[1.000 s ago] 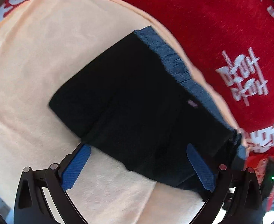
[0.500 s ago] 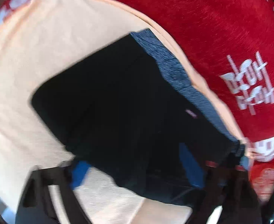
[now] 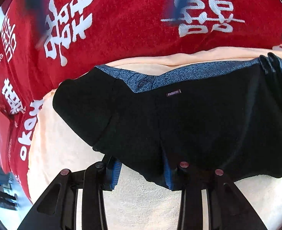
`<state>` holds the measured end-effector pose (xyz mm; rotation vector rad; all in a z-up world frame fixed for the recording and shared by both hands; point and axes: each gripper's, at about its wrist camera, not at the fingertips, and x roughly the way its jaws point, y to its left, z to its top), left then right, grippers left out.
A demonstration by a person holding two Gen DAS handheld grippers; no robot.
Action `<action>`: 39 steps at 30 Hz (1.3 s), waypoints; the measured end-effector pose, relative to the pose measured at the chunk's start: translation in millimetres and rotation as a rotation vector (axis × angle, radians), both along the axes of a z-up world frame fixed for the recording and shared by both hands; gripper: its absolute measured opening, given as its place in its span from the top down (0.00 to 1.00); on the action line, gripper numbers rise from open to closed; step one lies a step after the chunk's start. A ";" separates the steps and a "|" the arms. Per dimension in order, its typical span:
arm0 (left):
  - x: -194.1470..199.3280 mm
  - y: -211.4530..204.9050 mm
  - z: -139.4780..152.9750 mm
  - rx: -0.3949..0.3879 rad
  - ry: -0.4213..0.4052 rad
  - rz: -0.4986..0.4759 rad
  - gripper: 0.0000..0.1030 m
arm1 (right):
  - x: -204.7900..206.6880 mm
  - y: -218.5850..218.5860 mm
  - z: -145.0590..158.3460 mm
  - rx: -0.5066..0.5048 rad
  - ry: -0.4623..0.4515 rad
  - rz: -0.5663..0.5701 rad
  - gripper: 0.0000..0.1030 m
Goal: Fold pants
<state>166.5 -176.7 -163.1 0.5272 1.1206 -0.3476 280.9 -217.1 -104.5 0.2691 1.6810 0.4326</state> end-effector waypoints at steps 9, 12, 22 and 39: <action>-4.0 3.7 2.9 0.001 -0.002 0.001 0.63 | 25.5 86.0 -69.4 -0.115 0.181 0.218 0.10; -3.3 3.4 3.2 0.002 0.016 0.002 0.63 | 16.0 73.9 -75.6 -0.081 0.215 0.188 0.77; -30.6 -41.7 86.5 -0.095 -0.089 -0.116 0.62 | -43.4 -52.9 9.6 0.253 -0.024 -0.060 0.81; -160.8 -286.9 133.6 -0.203 0.008 -0.508 0.62 | -265.8 -382.1 7.1 0.430 -0.203 -0.627 0.78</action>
